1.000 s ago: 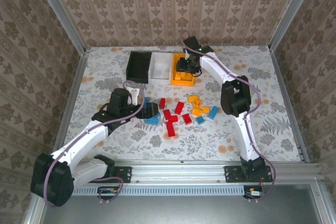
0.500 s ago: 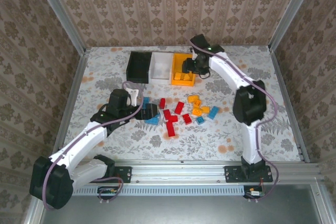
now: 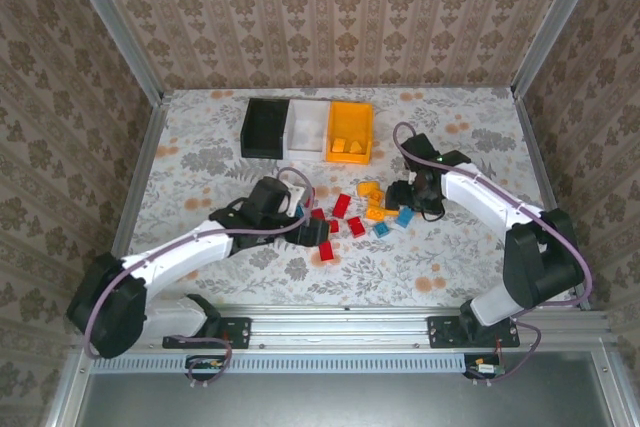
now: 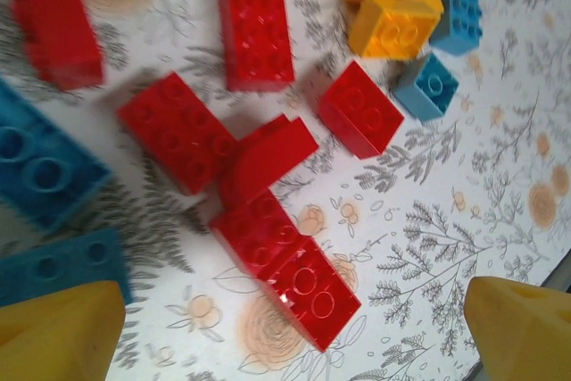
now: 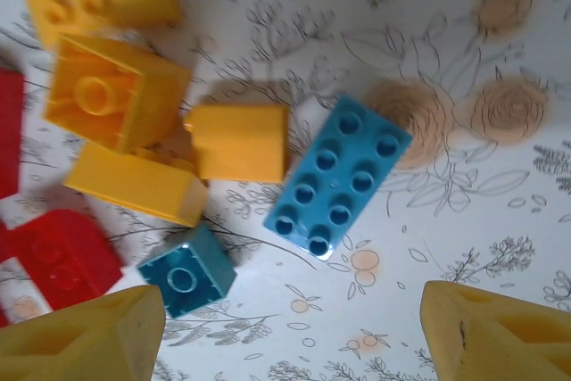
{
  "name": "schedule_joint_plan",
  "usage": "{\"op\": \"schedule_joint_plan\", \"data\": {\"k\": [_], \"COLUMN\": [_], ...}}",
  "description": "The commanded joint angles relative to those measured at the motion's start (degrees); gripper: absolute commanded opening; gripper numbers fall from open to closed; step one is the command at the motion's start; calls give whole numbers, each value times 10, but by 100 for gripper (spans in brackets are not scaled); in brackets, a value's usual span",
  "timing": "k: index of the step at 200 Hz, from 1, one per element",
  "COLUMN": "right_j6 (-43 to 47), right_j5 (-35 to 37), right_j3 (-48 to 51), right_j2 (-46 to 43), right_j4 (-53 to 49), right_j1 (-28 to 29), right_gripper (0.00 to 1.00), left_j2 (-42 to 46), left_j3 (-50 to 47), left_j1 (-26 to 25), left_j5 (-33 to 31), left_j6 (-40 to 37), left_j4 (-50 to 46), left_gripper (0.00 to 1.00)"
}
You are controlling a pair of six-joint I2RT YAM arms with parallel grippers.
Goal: Sort the legos into containers by color
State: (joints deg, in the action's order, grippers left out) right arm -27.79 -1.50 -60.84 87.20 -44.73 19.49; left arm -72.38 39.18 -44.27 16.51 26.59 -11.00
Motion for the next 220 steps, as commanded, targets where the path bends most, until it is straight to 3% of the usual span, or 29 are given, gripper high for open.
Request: {"op": "schedule_joint_plan", "data": {"k": [1, 36, 112, 169, 220], "right_j6": [-43, -65, -79, -83, -96], "right_j5": [19, 29, 39, 29, 23], "right_j3": [8, 2, 0, 42, 81], "right_j2": [21, 71, 130, 109, 88], "right_j4": [53, 85, 108, 123, 134], "right_j1": [-12, -41, -63, -62, -46], "right_gripper": [77, 73, 68, 56, 55], "left_j2": [-34, -60, -61, -60, -58], "left_j3": [33, 45, 42, 38, 35], "left_j1": [-32, -57, -58, -58, -58], "left_j5": [-20, -21, -23, -22, -23], "left_j6": [-7, -7, -10, -9, -7], "left_j4": [14, 19, 21, 27, 29], "left_gripper": [100, 100, 100, 100, 100]}}
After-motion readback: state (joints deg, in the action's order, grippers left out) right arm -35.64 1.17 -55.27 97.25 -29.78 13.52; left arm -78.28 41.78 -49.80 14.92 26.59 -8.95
